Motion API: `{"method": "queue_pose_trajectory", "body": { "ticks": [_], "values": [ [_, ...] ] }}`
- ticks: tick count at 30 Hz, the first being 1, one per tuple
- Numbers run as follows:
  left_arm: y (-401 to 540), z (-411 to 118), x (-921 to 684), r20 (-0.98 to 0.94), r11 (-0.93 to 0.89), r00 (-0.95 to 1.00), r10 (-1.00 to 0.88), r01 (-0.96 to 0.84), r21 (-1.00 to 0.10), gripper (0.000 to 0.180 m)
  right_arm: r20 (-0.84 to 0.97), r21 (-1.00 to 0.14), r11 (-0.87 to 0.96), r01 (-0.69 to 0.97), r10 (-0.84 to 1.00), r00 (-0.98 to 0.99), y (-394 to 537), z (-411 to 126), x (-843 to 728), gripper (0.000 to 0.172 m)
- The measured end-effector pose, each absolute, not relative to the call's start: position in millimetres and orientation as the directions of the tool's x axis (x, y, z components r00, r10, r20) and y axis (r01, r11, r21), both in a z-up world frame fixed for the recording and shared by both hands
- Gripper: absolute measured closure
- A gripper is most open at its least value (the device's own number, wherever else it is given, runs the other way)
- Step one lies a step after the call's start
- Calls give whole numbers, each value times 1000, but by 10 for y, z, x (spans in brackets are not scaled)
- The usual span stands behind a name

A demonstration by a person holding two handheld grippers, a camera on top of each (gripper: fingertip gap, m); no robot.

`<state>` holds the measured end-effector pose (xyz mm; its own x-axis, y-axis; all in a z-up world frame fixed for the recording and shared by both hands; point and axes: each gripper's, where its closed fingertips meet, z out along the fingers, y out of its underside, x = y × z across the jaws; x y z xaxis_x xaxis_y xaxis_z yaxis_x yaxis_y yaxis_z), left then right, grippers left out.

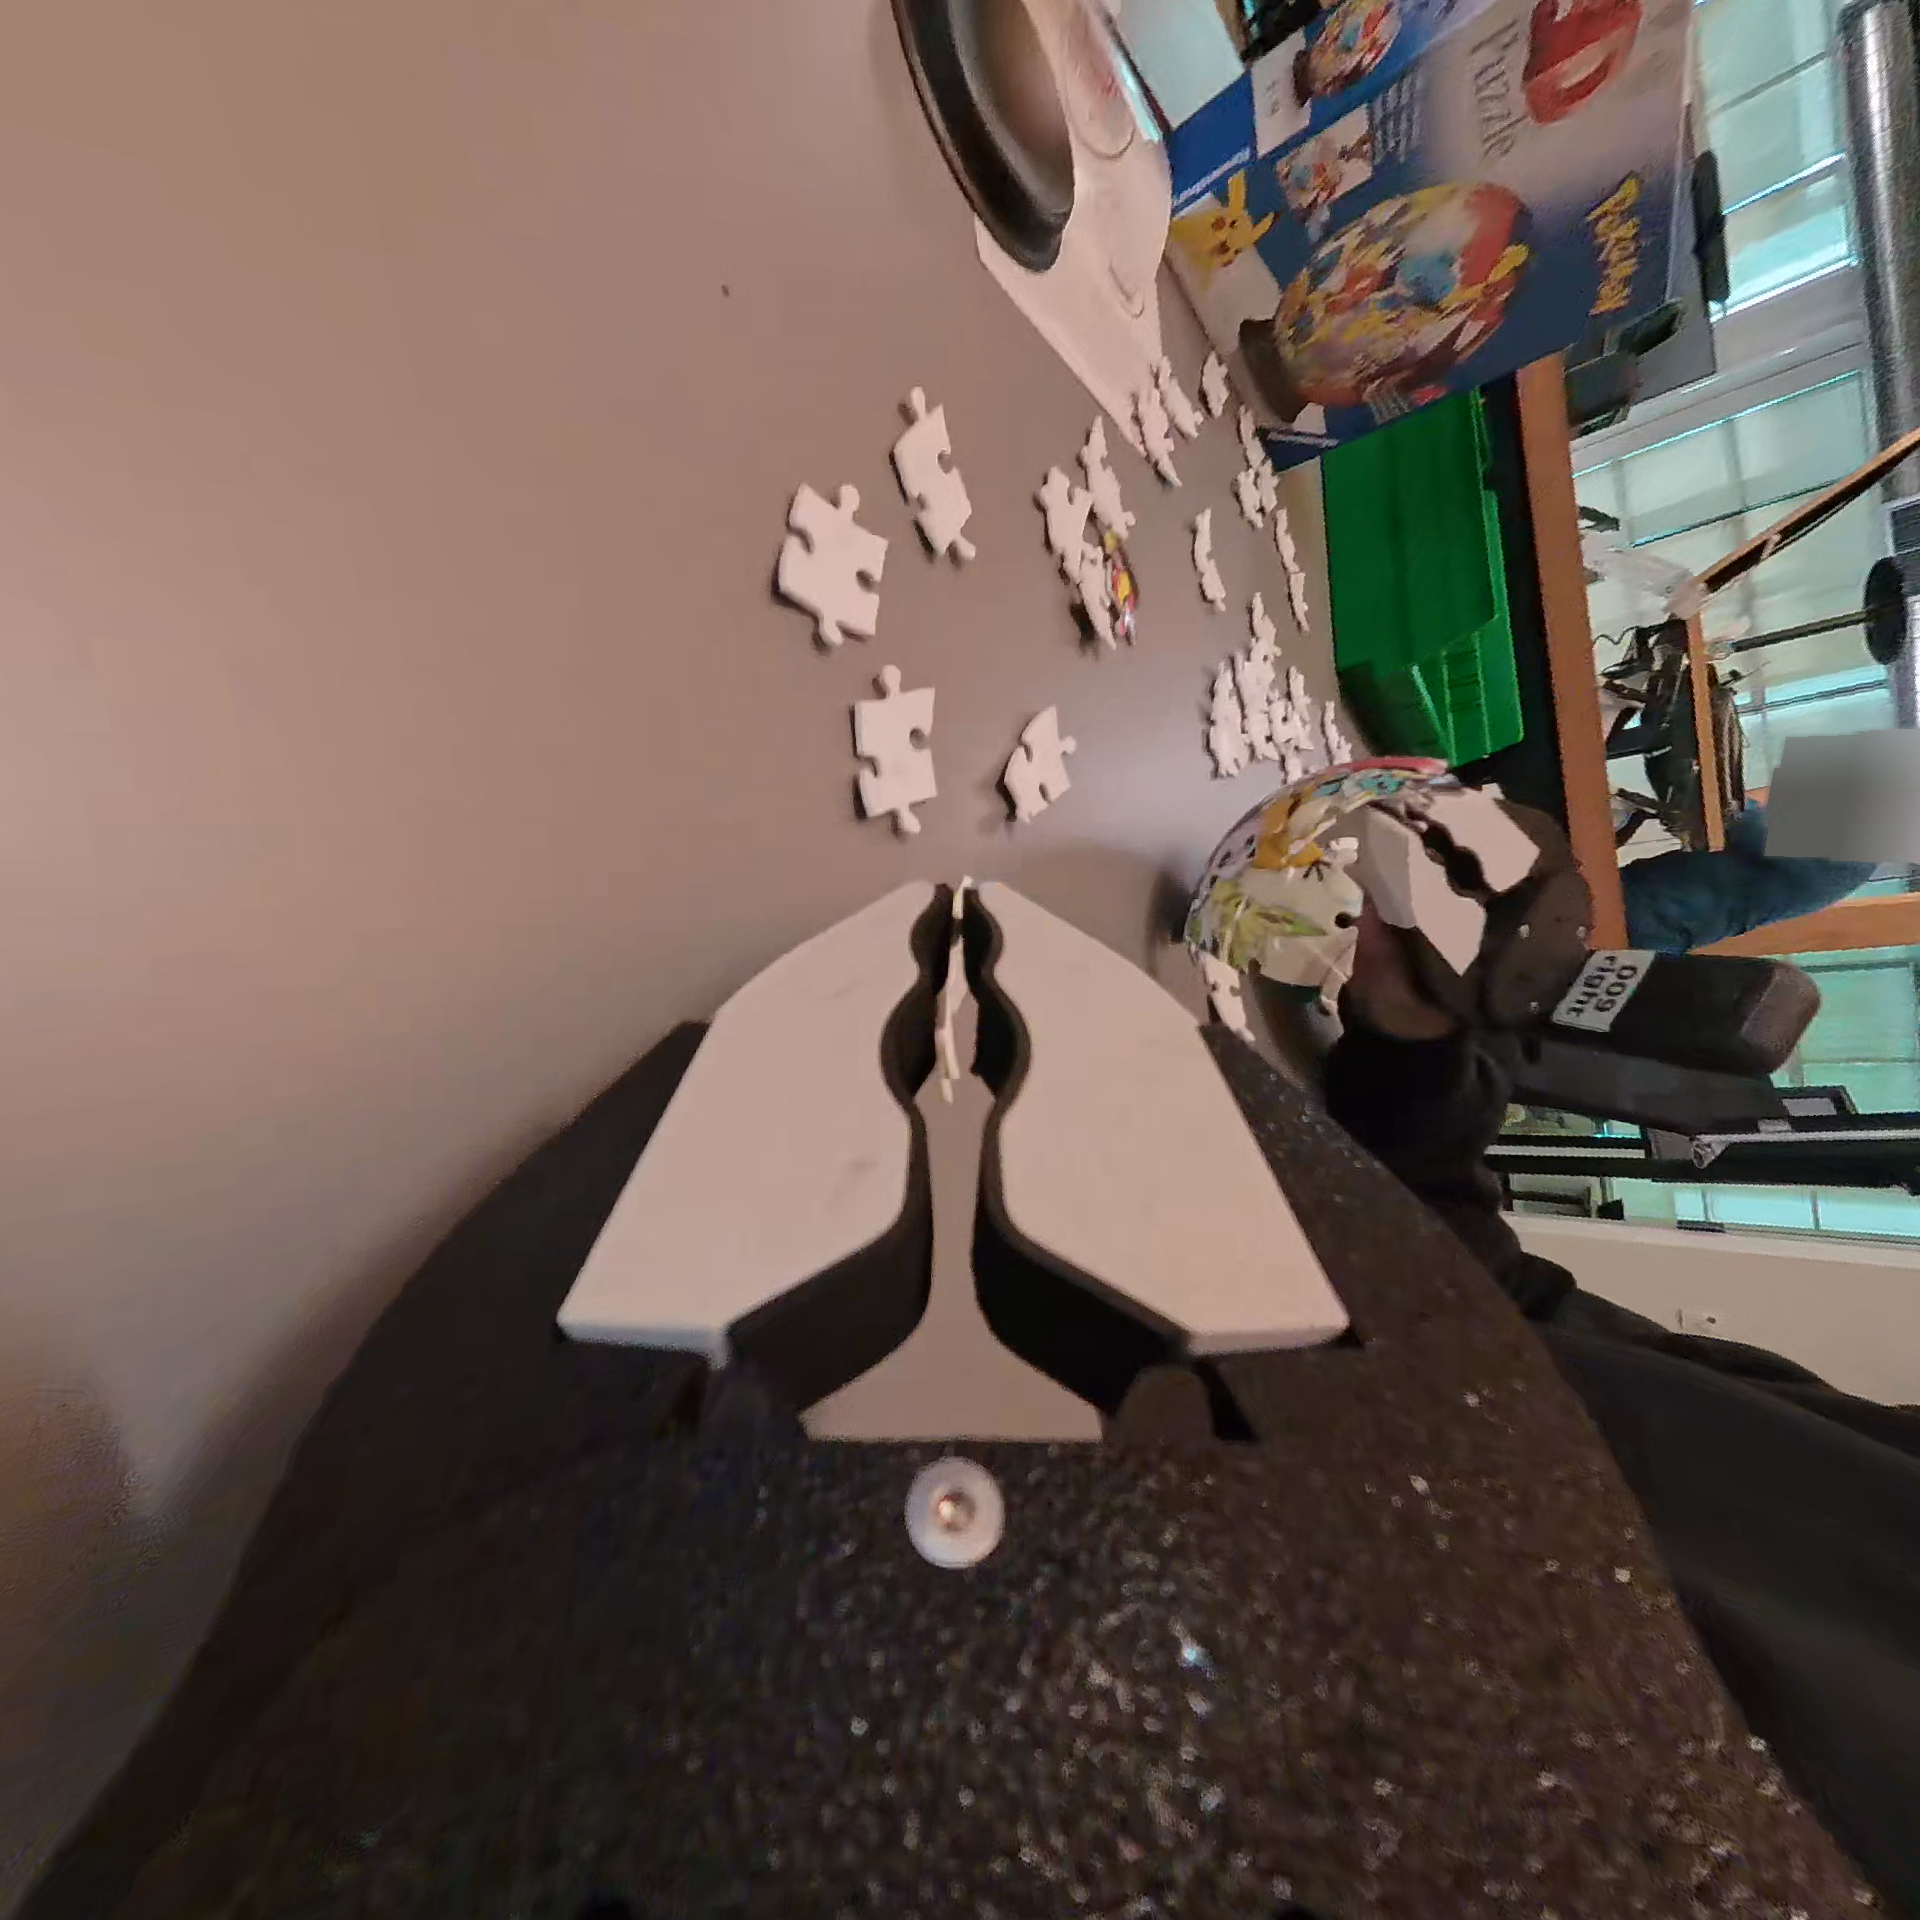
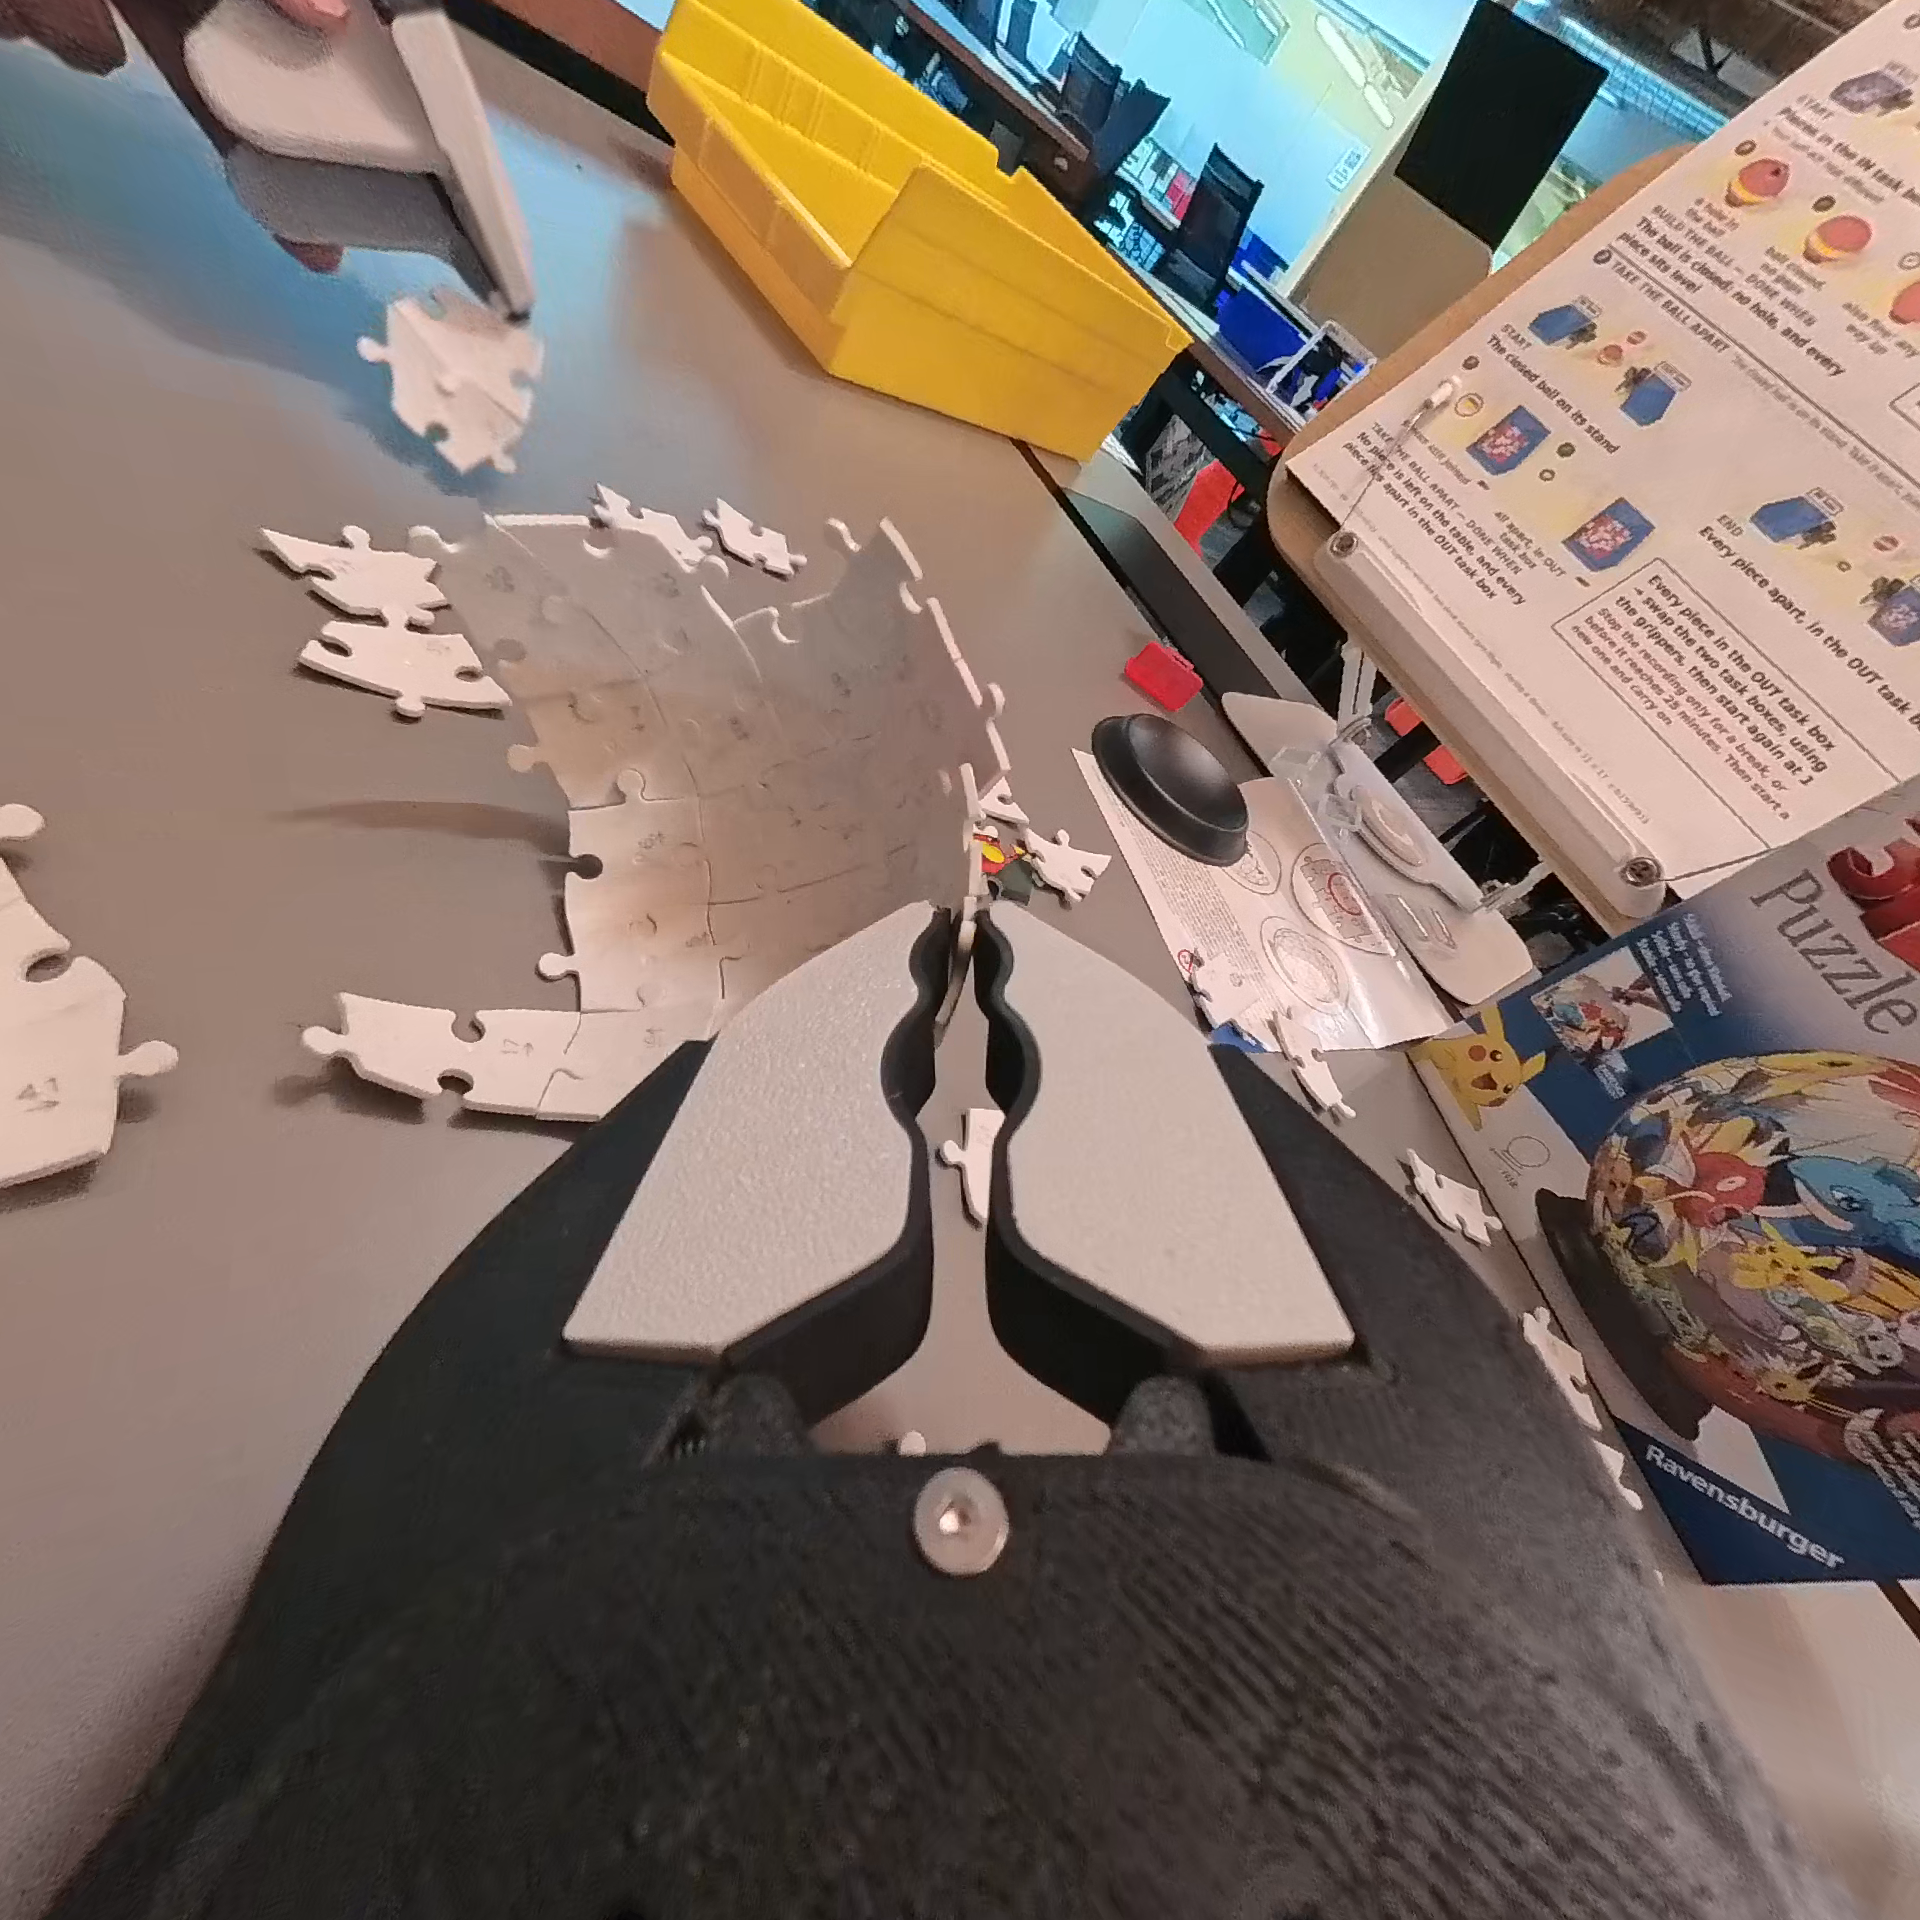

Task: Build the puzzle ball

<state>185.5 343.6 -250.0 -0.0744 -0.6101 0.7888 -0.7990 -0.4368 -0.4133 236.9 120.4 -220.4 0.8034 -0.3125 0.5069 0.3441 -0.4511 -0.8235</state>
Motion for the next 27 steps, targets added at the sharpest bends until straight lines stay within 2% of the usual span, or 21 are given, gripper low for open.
{"method": "queue_pose_trajectory", "body": {
  "ticks": [14, 19, 23, 27],
  "values": [
    [2960, -2515, 1745, 798, -388, -136, -587, -818, -425, 180, 529, -807, -474, 352, -314, 788, 1175, -2218, 2392, 167],
    [2932, -2590, 1769, 738, -384, -126, -663, -789, -480, 180, 521, -814, -470, 342, -331, 786, 1111, -2191, 2428, 168],
    [2916, -2444, 1847, 727, -439, -125, -675, -724, -532, 180, 514, -817, -476, 326, -344, 786, 1021, -2193, 2484, 168],
    [2709, -2148, 1881, 727, -450, -202, -656, -669, -591, 180, 516, -813, -492, 310, -364, 775, 902, -2188, 2551, 168]
  ]
}}
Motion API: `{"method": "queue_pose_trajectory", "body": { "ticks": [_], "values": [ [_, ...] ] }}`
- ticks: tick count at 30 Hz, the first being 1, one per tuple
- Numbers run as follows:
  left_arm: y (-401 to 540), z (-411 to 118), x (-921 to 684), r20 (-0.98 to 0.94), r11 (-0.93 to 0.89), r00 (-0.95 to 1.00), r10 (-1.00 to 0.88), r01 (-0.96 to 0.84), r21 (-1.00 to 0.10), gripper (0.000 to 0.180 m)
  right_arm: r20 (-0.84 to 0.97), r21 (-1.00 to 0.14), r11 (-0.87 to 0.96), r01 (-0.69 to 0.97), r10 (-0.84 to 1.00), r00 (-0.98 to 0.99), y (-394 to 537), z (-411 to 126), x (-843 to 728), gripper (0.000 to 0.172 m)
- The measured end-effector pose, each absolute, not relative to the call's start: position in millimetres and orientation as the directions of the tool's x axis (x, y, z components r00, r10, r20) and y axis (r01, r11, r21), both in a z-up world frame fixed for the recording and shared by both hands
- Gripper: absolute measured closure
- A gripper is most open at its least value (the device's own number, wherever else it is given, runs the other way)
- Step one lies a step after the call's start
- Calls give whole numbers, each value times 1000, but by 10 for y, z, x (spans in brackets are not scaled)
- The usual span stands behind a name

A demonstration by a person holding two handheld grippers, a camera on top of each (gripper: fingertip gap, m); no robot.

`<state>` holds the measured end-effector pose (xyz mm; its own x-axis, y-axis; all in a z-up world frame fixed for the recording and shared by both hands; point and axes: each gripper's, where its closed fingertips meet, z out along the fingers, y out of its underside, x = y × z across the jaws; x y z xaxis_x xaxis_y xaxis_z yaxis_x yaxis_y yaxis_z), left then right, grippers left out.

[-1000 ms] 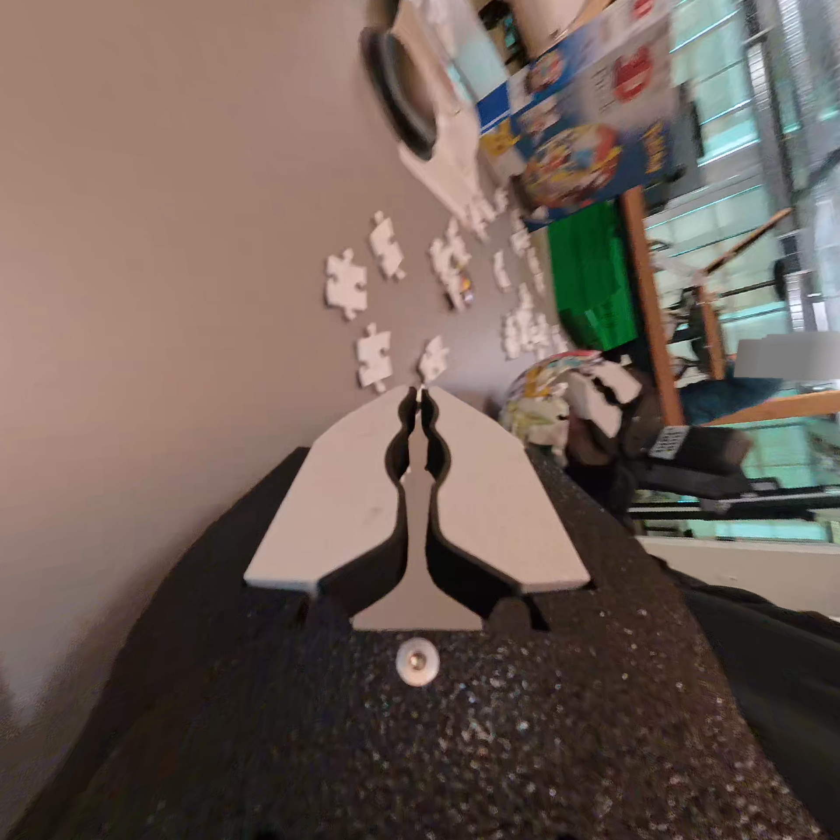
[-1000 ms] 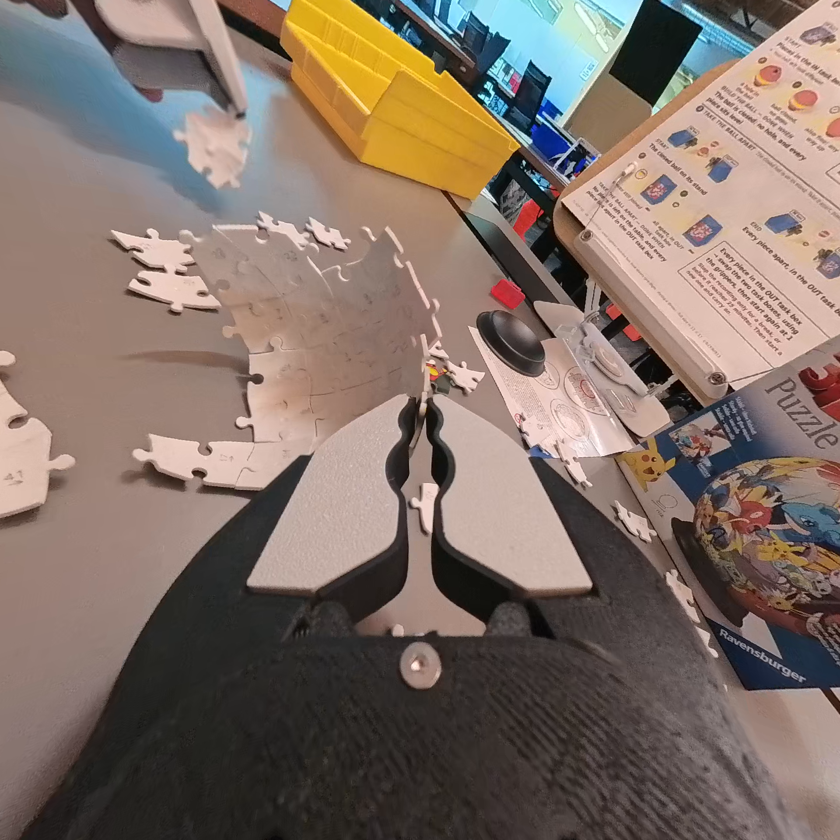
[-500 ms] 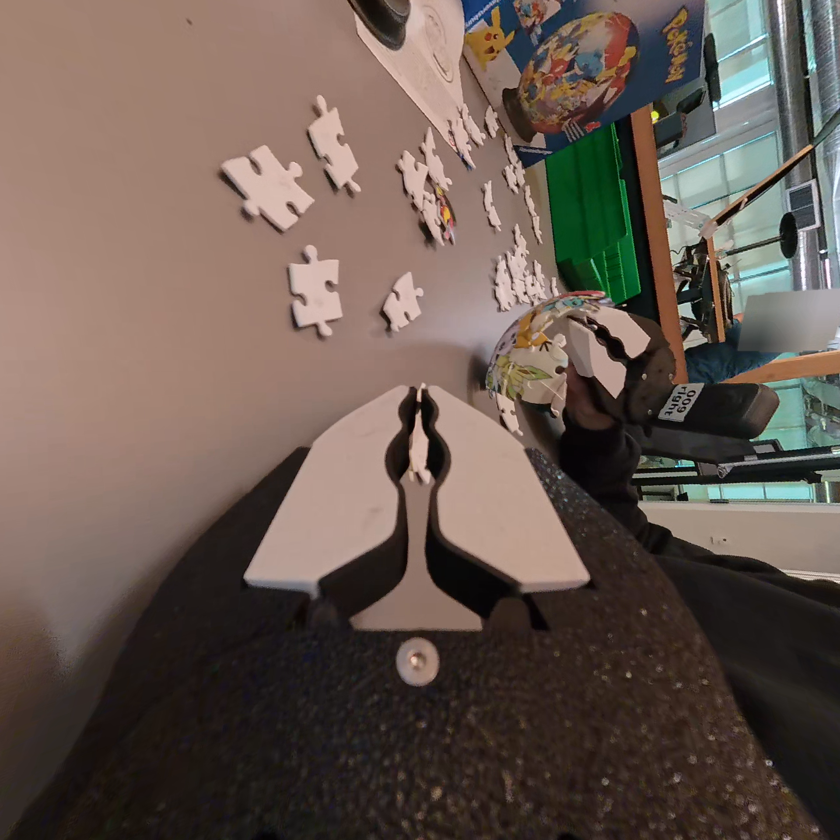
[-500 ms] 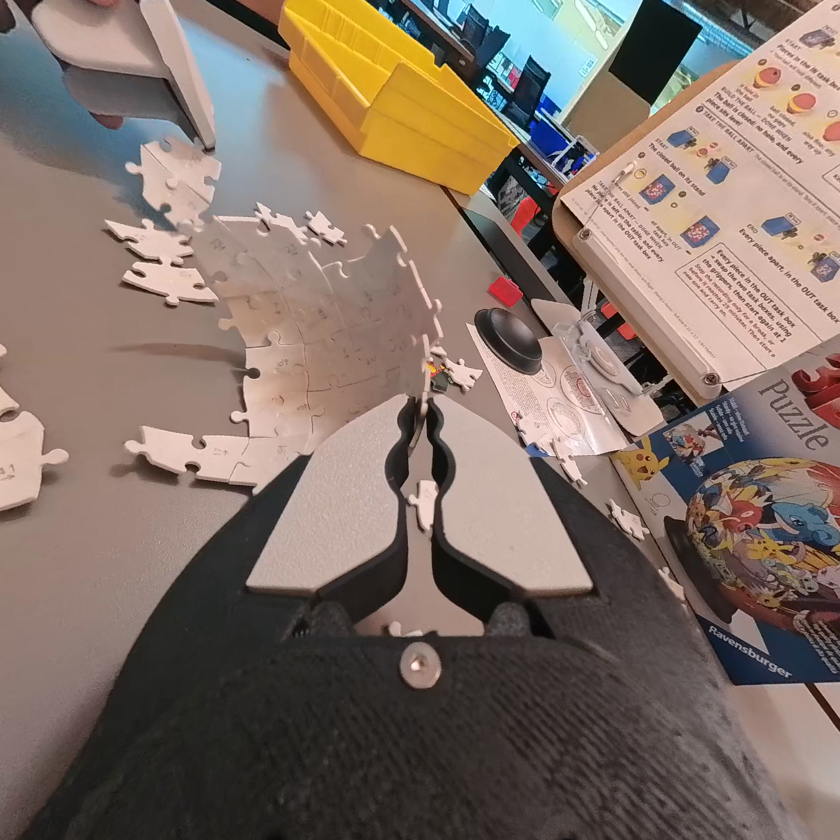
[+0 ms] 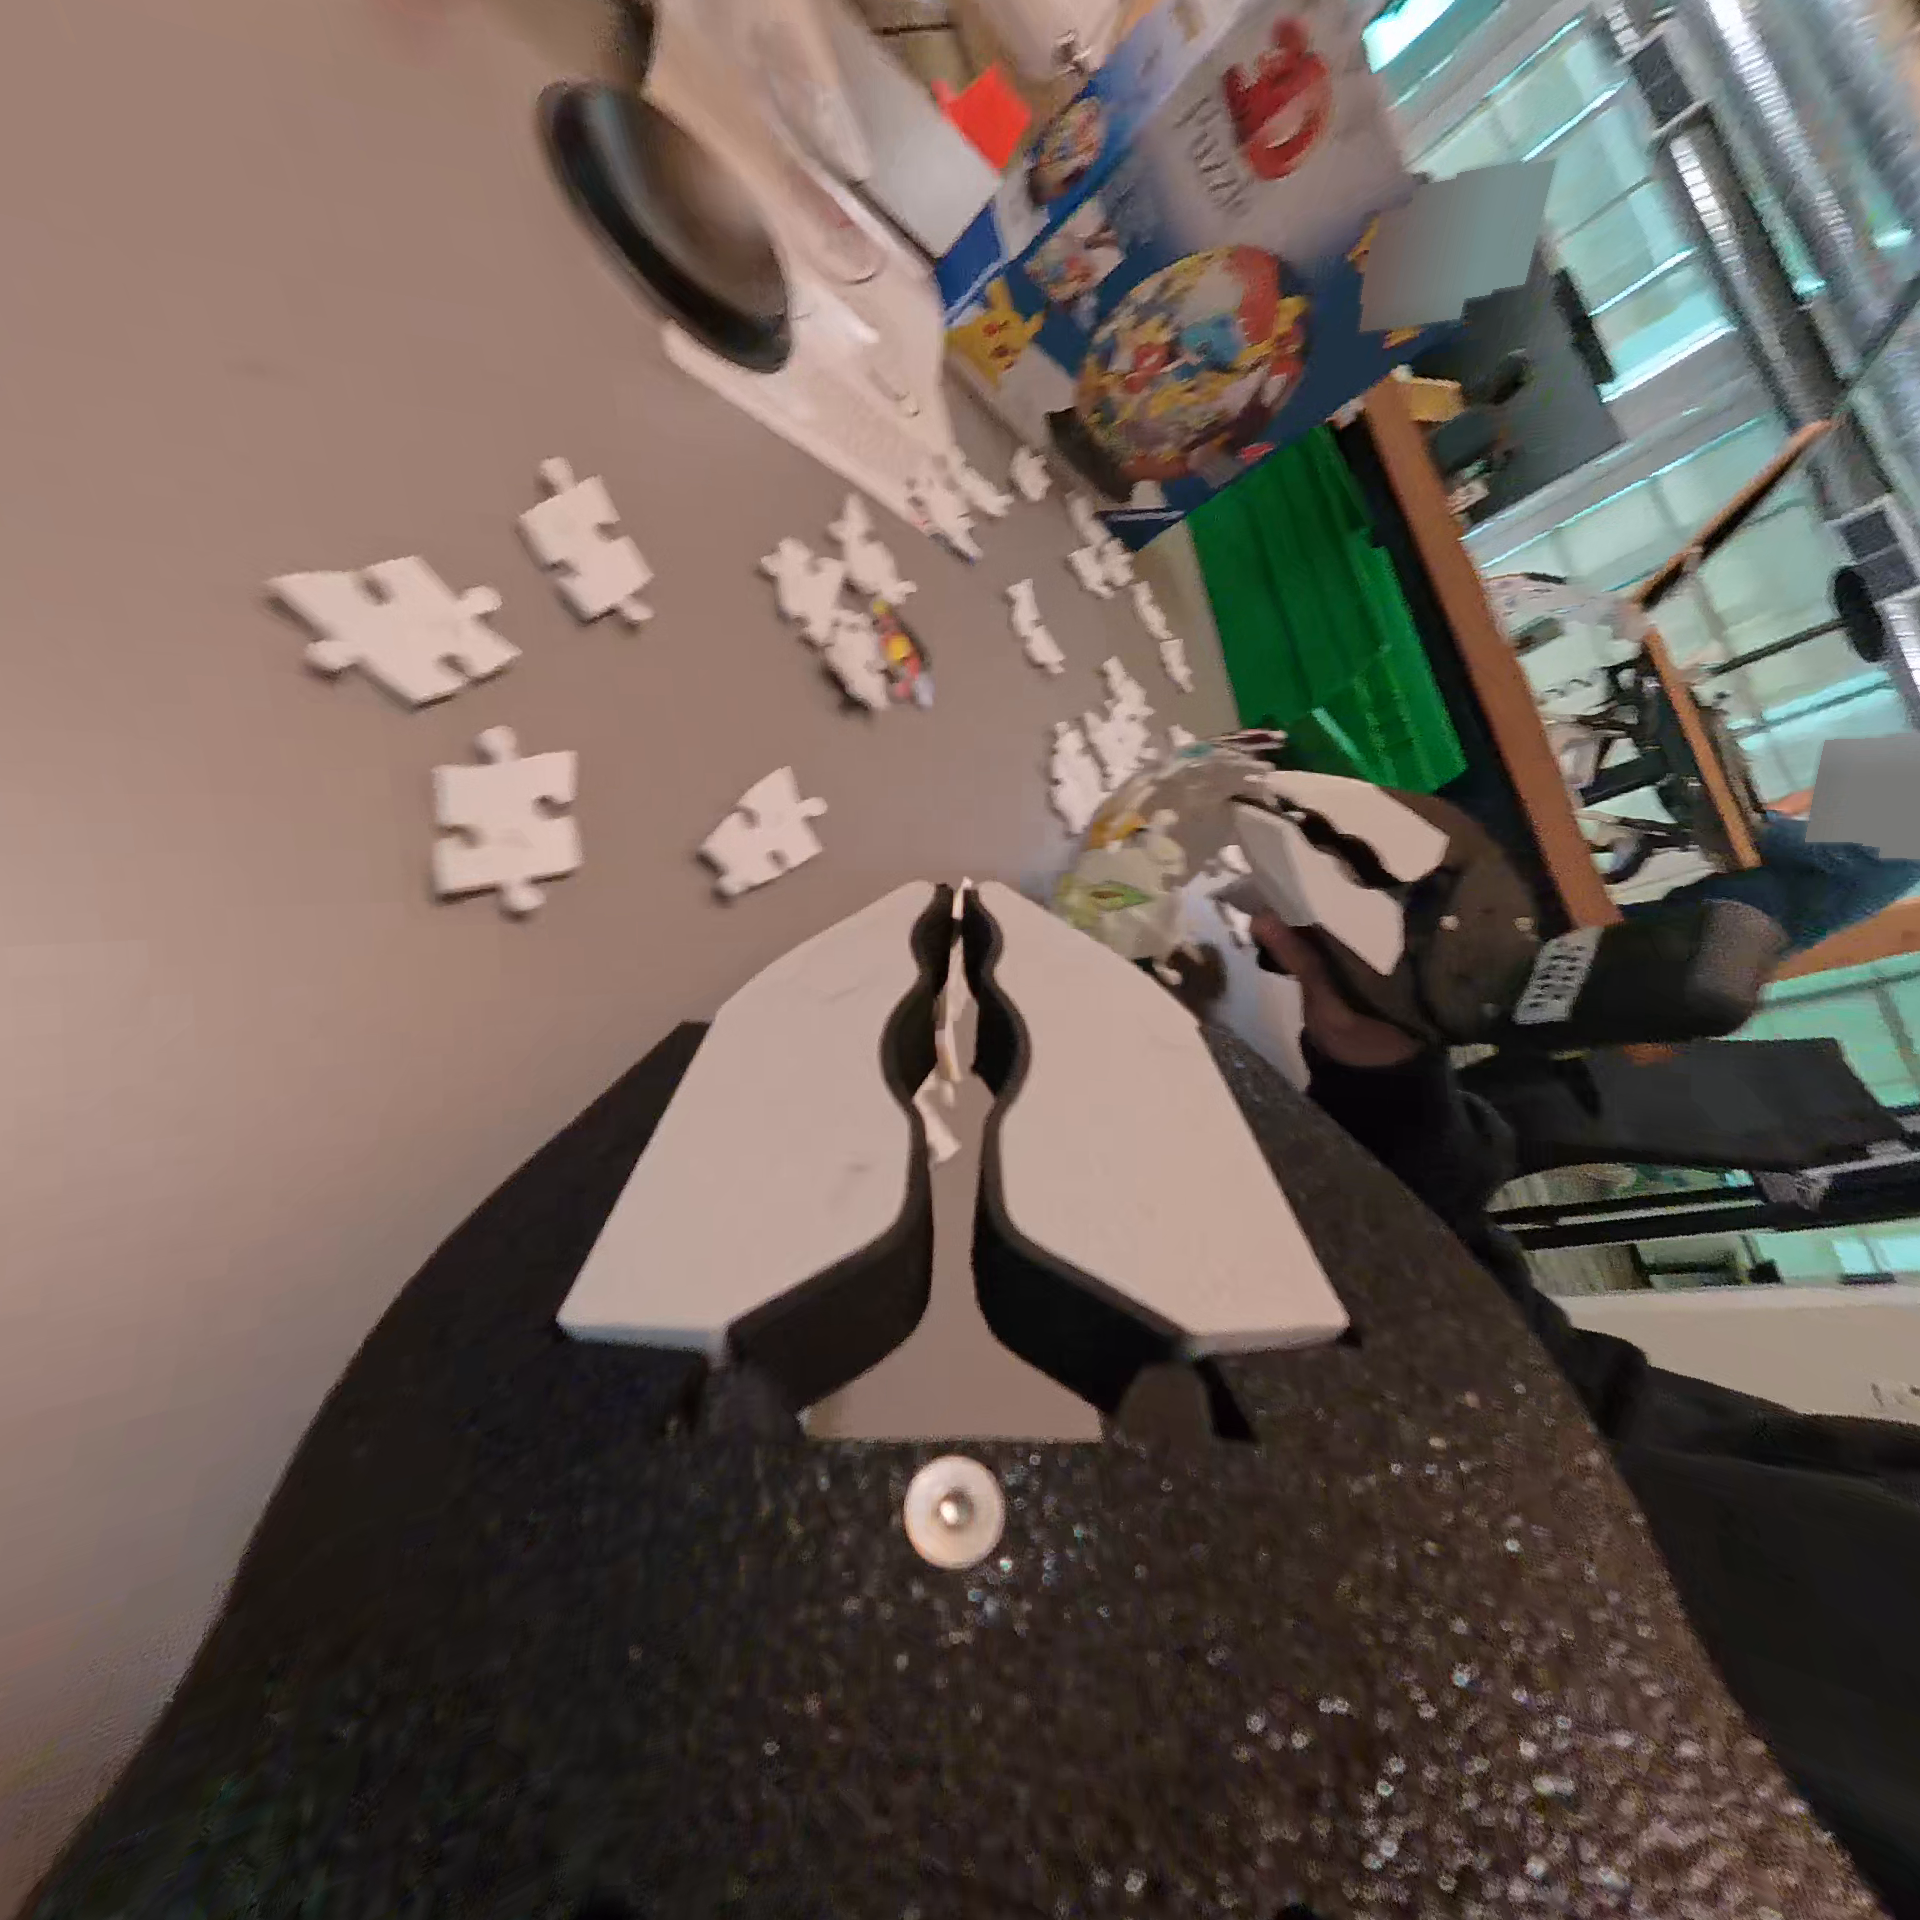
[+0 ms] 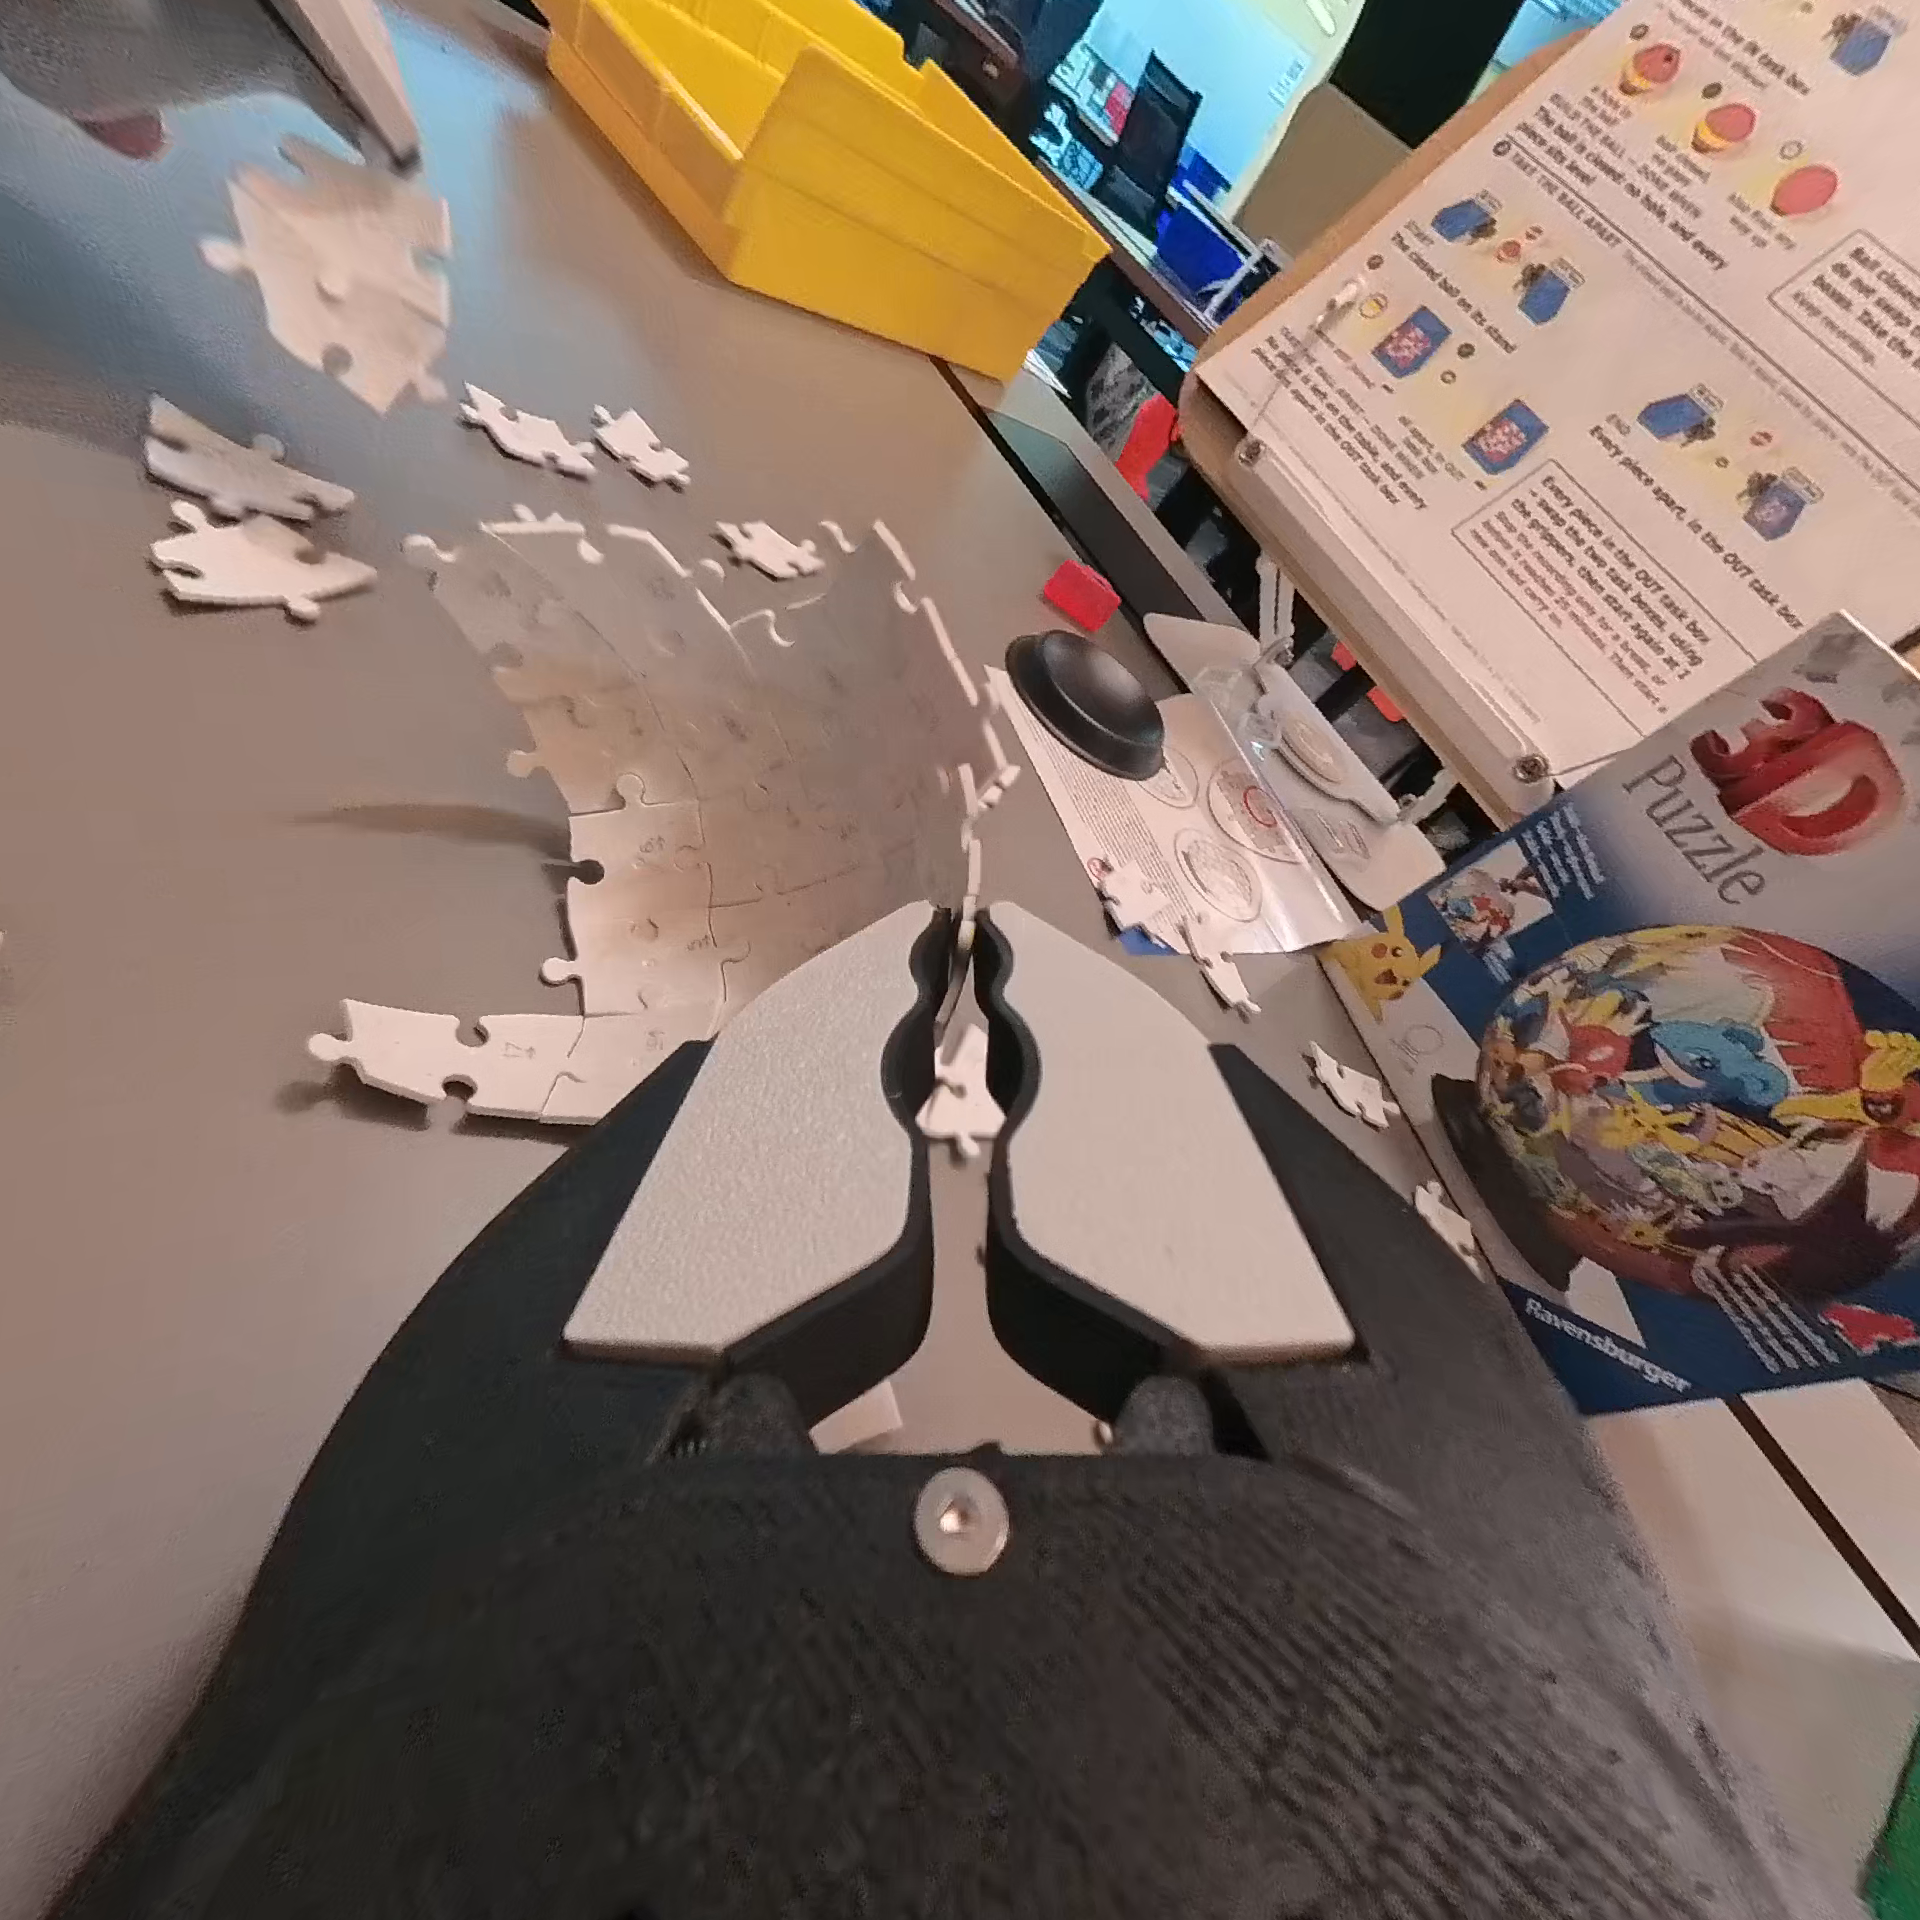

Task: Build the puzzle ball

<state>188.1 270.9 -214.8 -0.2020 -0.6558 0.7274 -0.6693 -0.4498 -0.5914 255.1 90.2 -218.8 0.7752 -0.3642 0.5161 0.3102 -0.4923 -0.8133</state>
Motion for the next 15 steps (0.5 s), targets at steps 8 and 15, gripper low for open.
{"method": "queue_pose_trajectory", "body": {
  "ticks": [8, 15],
  "values": [
    [1897, -2232, 1787, 750, -398, -257, -610, -719, -570, 180, 539, -735, -639, 226, -350, 766, 602, -2284, 2668, 166],
    [1398, -2499, 1843, 655, -304, -253, -712, -730, -612, 180, 568, -629, -757, 174, -296, 768, 562, -2271, 2679, 166]
  ]
}}
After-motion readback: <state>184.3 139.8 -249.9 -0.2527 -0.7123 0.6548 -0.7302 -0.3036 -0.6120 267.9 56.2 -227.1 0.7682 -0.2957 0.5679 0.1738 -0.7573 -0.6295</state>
